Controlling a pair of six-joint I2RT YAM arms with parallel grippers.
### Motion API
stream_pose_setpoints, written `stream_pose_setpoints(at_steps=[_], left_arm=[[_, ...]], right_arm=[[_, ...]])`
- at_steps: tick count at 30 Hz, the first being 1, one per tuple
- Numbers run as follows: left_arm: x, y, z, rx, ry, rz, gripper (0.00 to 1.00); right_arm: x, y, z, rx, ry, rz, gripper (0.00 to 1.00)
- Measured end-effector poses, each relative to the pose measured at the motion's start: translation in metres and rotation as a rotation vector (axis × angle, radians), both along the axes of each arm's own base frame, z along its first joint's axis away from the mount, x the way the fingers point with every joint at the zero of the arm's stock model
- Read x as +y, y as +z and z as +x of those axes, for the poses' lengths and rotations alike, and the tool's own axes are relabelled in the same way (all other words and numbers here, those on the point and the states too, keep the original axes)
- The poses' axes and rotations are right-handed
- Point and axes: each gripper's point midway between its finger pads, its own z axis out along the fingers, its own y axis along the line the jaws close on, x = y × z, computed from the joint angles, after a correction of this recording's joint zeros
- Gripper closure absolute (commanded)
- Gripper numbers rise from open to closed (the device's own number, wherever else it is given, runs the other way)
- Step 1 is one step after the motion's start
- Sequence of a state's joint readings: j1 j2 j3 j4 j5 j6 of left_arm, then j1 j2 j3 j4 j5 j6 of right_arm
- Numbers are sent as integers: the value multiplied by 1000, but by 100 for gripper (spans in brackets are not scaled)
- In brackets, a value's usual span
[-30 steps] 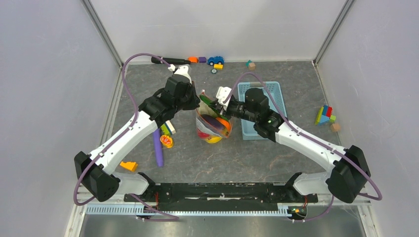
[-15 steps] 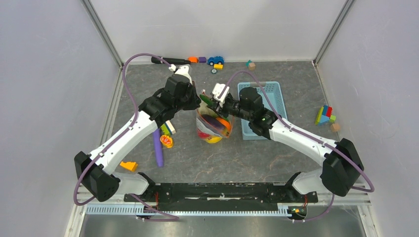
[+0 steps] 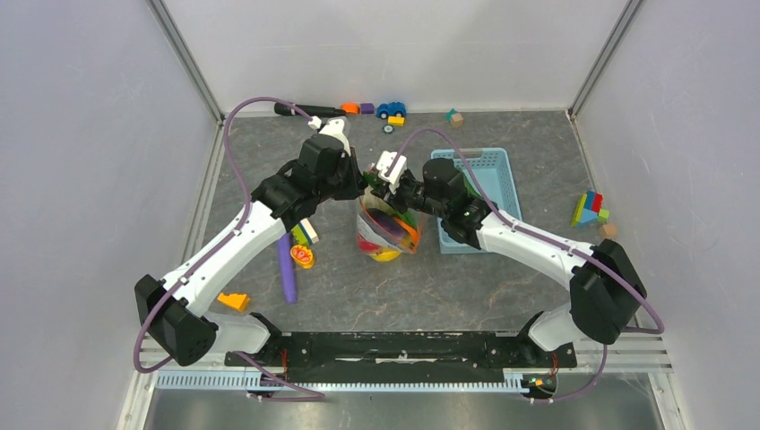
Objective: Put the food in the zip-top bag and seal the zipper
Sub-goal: Place the fake vegetable in the zipper food storage bag.
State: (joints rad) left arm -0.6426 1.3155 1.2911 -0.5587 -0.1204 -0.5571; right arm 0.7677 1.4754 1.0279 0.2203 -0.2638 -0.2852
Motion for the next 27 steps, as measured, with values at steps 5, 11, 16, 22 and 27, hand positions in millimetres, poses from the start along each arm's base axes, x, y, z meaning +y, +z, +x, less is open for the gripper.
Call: stream_pose_setpoints(at_steps=[5, 11, 16, 22, 27], left_arm=[[-1, 1, 1, -5, 0, -4, 98], [4, 1, 5, -17, 29, 11, 98], [8, 2, 7, -26, 53, 23, 98], [6, 3, 7, -30, 43, 13, 98], [0, 5, 7, -31, 14, -14, 98]], right_arm=[[0, -2, -1, 8, -4, -9, 100], [-4, -11, -1, 52, -7, -90, 100], [-11, -37, -1, 118, -16, -195, 100], [-9, -54, 7, 182, -54, -273, 100], [-10, -51, 17, 228, -140, -258, 91]])
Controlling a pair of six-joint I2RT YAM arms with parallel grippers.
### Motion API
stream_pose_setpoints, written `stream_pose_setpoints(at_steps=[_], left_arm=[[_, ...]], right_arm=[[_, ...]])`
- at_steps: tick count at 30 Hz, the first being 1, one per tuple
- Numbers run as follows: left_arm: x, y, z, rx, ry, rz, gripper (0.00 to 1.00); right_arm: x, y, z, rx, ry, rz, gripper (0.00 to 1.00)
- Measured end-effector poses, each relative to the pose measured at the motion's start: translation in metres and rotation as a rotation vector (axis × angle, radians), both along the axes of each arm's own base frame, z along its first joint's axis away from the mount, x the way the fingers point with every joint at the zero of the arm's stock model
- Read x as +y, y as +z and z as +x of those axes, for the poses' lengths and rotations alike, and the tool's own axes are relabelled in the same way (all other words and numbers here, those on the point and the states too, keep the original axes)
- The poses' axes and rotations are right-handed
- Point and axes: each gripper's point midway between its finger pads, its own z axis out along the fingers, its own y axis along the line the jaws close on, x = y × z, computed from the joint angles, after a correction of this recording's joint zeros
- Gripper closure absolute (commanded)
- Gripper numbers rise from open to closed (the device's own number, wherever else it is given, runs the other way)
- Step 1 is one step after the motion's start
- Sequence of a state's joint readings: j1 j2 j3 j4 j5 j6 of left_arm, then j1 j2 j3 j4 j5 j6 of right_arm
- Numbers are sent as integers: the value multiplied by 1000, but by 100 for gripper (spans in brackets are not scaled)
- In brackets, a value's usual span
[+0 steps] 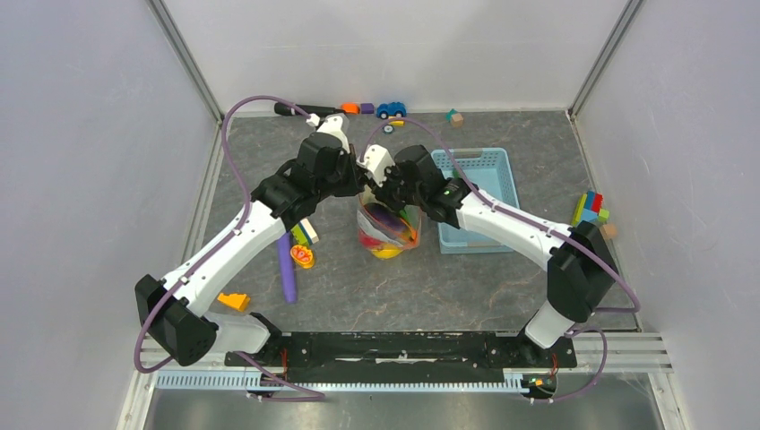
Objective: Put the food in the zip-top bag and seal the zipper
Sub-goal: Place the fake vegetable in the zipper food storage bag.
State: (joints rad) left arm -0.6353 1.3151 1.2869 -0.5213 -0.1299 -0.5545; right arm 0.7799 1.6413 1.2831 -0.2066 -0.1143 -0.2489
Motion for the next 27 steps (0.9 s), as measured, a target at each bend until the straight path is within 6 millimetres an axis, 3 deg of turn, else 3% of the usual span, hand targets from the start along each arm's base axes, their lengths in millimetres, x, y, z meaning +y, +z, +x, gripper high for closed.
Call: stream_pose_setpoints(at_steps=[5, 11, 19, 27], left_arm=[[-6, 2, 0, -8, -25, -21, 98], [-6, 0, 0, -7, -23, -18, 98], [-1, -1, 2, -12, 1, -5, 98], [0, -1, 0, -13, 1, -5, 98]], right_arm=[[-1, 4, 5, 25, -82, 37, 78], [-2, 15, 1, 43, -108, 83, 47], [-12, 83, -10, -62, -89, 198, 33], [-23, 135, -19, -164, -89, 296, 9]])
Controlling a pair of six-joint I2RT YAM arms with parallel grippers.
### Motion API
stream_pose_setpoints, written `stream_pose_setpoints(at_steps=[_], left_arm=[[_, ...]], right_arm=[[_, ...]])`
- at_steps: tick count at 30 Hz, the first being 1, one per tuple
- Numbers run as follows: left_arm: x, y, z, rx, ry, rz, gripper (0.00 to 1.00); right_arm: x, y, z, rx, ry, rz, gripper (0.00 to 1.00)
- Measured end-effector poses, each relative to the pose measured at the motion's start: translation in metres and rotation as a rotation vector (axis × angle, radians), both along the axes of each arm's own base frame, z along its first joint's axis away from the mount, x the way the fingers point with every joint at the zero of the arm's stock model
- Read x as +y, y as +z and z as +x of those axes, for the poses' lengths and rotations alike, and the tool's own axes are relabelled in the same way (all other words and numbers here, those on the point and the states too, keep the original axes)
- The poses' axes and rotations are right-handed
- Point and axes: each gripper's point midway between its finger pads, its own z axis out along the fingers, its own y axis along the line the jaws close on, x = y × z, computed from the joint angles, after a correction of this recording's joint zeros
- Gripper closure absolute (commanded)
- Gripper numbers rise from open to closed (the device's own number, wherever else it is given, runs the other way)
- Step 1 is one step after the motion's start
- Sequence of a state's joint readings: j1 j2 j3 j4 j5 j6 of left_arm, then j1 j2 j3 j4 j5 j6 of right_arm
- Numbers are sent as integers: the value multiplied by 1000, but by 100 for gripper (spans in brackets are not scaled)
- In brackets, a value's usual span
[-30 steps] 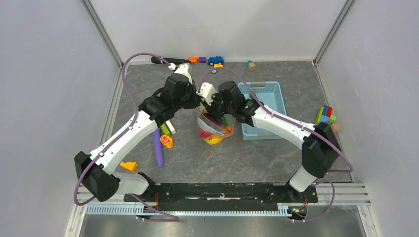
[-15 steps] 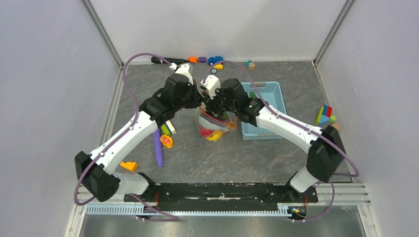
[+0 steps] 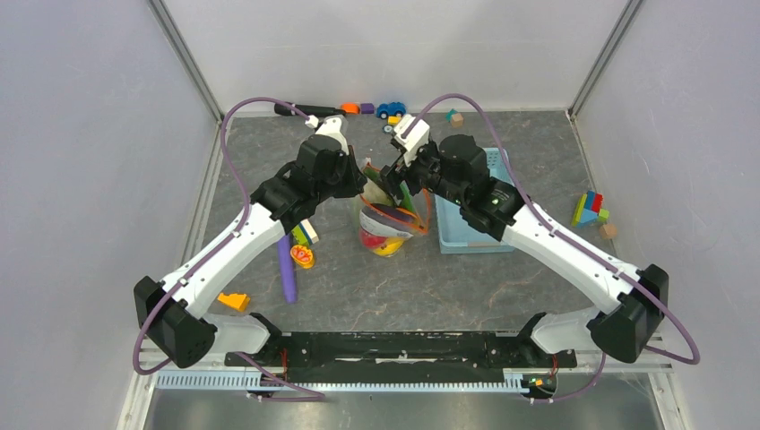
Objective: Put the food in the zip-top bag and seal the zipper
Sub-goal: Place the fake vegetable in the zipper food storage bag, then pick up the fake vegetable from the bin.
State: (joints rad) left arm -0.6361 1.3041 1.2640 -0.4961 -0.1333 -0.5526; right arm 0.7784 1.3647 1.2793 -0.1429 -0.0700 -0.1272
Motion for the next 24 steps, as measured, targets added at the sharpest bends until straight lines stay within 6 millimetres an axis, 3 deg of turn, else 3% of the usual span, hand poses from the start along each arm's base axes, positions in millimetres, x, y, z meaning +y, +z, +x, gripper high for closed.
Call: stream_pose_setpoints(at_steps=[6, 13, 15, 19, 21, 24], left_arm=[[0, 0, 0, 0, 0, 0, 98], [1, 0, 0, 0, 5, 4, 98], [1, -1, 0, 0, 6, 4, 98], [1, -1, 0, 0, 6, 5, 98], [2, -1, 0, 0, 6, 5, 98], [2, -1, 0, 0, 5, 6, 98]], right_arm=[[-13, 29, 0, -60, -32, 53, 6], [-39, 43, 11, -80, -94, 84, 2], [-59, 44, 25, -72, -149, 89, 2], [-119, 31, 64, -29, -305, 80, 2], [-148, 17, 83, 3, -383, 63, 2], [-182, -19, 107, 98, -460, 29, 2]])
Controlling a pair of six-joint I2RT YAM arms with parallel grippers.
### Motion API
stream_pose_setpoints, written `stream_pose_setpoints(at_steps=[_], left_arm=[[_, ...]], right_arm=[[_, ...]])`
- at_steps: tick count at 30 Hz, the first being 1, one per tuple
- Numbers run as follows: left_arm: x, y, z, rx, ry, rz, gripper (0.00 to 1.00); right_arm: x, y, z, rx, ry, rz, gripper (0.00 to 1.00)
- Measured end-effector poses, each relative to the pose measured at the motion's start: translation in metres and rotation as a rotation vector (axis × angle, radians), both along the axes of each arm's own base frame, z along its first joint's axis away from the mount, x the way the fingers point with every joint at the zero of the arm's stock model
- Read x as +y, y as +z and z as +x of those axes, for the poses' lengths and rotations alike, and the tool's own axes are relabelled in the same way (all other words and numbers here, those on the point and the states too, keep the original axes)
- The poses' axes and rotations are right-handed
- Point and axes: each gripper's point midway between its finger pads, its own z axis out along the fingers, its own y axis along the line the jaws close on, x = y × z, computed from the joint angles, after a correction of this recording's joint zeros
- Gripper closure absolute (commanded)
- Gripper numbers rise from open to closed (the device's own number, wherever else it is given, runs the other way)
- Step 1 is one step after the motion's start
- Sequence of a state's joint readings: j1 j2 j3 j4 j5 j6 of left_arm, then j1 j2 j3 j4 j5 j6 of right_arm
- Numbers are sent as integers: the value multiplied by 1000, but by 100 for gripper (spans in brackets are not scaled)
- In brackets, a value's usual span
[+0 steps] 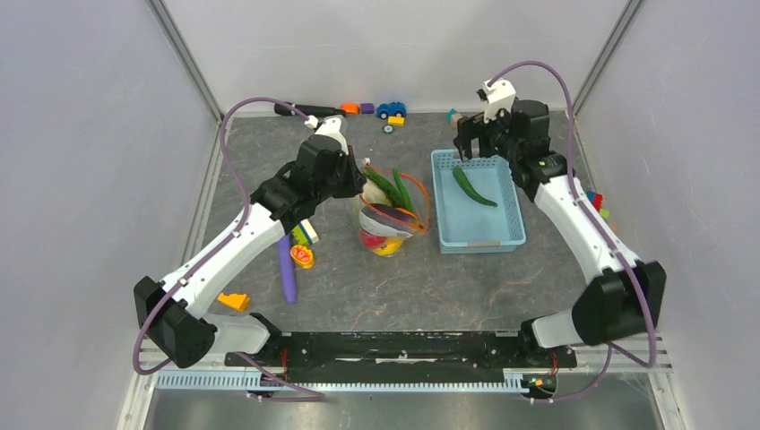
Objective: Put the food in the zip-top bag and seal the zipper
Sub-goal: Pick up the fake vegetable from the bin.
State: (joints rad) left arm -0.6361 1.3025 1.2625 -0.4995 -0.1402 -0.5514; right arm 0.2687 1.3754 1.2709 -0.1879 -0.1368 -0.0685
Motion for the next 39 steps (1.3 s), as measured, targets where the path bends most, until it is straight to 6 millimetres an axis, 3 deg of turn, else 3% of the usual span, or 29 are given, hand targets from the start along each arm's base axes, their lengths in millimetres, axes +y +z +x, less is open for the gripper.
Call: stream_pose_setpoints(at_steps=[3, 5, 10, 14, 23, 32, 39], left_arm=[[0, 0, 0, -1, -2, 3, 98], [0, 0, 0, -3, -5, 8, 98], [1, -1, 0, -3, -8, 14, 98], [2, -2, -1, -4, -14, 26, 98], [6, -5, -1, -4, -10, 54, 98], [8, -8, -1, -2, -5, 64, 98], [13, -7, -2, -10, 11, 69, 98]], right_arm=[[-24, -52, 21, 137, -35, -9, 4], [-39, -99, 33, 251, -55, -29, 5], [-61, -199, 42, 476, -47, -143, 11], [-58, -237, 50, 551, 10, -211, 16], [-50, -259, 55, 567, 72, -296, 24], [-22, -272, 47, 589, 87, -330, 59], [-23, -273, 49, 597, 43, -296, 85]])
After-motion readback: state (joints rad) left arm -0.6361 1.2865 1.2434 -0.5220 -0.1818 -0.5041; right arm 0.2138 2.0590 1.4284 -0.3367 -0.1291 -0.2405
